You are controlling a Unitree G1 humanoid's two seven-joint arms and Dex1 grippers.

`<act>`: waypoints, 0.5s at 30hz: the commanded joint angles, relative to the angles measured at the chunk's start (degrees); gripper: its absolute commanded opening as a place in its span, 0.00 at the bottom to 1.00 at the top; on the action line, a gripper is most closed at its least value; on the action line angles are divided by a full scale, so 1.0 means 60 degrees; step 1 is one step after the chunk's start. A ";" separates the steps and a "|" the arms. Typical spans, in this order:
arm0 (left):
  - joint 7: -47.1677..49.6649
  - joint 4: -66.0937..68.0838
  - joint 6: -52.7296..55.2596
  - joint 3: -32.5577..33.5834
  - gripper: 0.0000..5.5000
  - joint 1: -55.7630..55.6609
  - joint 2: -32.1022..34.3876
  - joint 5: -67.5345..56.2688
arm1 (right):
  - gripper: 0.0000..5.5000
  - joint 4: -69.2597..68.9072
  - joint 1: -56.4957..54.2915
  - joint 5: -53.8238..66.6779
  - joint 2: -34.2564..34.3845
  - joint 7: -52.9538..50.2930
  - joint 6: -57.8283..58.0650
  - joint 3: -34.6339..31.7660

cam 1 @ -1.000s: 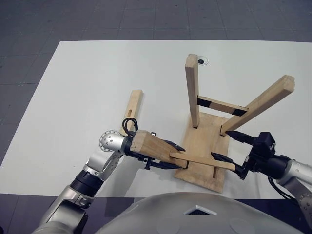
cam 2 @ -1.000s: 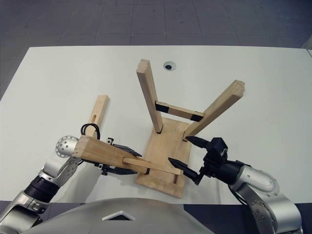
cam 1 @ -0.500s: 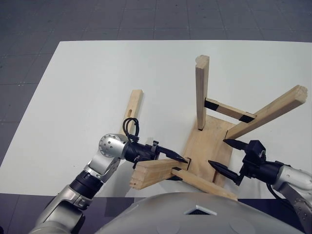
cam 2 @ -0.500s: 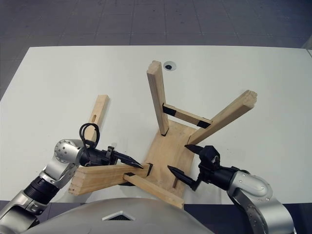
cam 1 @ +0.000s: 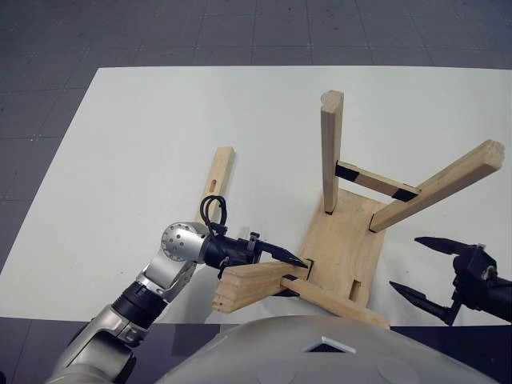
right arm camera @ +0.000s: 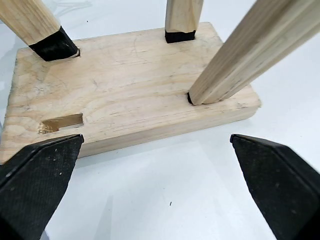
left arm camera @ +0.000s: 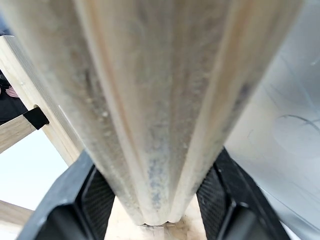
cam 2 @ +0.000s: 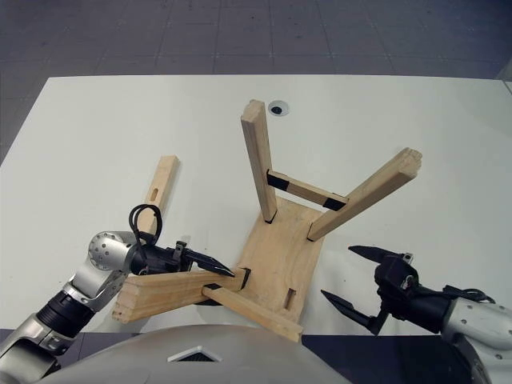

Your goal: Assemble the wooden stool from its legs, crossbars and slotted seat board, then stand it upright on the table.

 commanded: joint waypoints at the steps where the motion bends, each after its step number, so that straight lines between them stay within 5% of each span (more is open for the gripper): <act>1: -0.0586 0.0789 0.2518 -0.1160 0.37 0.0986 0.1259 0.1560 | 1.00 -0.0205 -0.0546 -0.0834 -0.0227 -0.0400 0.0113 0.0614; 9: -0.0515 0.0517 0.2896 -0.1143 0.37 0.0944 0.1327 0.1328 | 1.00 0.0085 -0.0629 -0.4509 -0.0609 -0.1470 -0.0447 0.2337; 15: -0.0421 0.0418 0.2879 -0.1109 0.37 0.1036 0.1347 0.1185 | 1.00 -0.0103 -0.1076 -0.5202 -0.0363 -0.1741 -0.0334 0.3212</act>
